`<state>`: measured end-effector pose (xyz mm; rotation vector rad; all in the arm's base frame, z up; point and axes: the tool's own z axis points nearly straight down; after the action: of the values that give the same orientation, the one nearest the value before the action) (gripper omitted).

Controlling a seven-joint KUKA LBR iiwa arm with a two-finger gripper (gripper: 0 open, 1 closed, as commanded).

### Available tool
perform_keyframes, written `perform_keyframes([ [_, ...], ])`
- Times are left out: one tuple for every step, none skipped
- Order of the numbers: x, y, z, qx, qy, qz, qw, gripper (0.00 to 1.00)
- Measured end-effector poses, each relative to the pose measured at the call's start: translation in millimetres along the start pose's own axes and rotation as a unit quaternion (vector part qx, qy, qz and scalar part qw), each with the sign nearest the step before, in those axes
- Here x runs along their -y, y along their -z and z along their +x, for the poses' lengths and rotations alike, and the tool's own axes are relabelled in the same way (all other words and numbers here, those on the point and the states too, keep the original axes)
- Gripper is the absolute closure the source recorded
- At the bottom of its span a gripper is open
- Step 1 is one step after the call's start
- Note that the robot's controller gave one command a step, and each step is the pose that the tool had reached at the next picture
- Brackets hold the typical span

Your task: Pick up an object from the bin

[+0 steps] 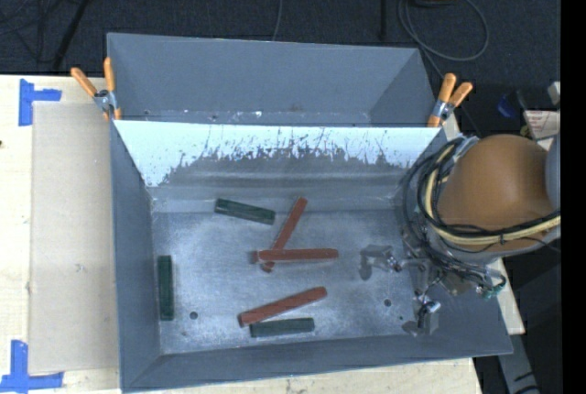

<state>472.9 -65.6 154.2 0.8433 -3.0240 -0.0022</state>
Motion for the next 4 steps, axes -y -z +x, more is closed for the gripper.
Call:
perform_keyframes([
  [-57.3,-80.8,-41.1,0.0071,0.102,0.006,0.9947,0.00],
  [-74.0,-91.2,-51.8,0.0064,0.100,0.002,0.9950,1.00],
  [-73.3,-91.2,-51.2,0.0067,0.100,0.001,0.9950,1.00],
  [-73.1,-90.3,-51.1,0.0065,0.100,0.001,0.9949,1.00],
])
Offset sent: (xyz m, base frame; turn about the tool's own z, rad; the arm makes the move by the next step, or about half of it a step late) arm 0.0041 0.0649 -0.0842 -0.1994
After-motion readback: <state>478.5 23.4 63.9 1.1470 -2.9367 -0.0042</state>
